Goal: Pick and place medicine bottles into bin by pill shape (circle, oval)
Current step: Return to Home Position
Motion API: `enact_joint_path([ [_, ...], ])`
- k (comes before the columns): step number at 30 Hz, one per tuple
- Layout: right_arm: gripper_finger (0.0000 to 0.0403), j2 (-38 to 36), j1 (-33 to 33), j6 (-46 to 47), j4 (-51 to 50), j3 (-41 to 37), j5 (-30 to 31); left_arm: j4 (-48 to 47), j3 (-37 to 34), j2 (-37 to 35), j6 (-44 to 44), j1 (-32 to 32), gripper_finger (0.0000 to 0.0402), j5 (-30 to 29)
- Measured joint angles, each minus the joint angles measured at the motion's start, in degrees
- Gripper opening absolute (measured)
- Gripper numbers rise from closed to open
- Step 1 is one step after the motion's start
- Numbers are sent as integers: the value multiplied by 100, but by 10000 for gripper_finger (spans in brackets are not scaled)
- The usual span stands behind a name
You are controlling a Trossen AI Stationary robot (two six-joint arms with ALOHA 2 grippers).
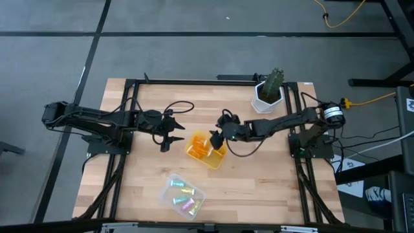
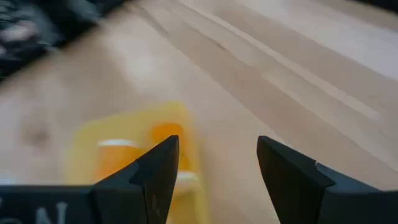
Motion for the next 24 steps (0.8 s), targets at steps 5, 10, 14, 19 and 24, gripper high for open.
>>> enact_joint_path([
  [5,218,2,-356,294,-491,-3,-173,-2,0,-2,-2,0,212,0],
  [10,218,180,-563,301,-513,-3,-676,-1,0,0,-2,0,212,0],
  [14,218,426,-615,350,-531,-3,-510,0,0,-2,-2,0,212,0],
  [19,218,610,-630,427,-540,-3,-490,0,0,0,-2,0,212,1],
  [24,218,582,-630,291,-549,-3,-338,0,0,0,-1,2,212,0],
])
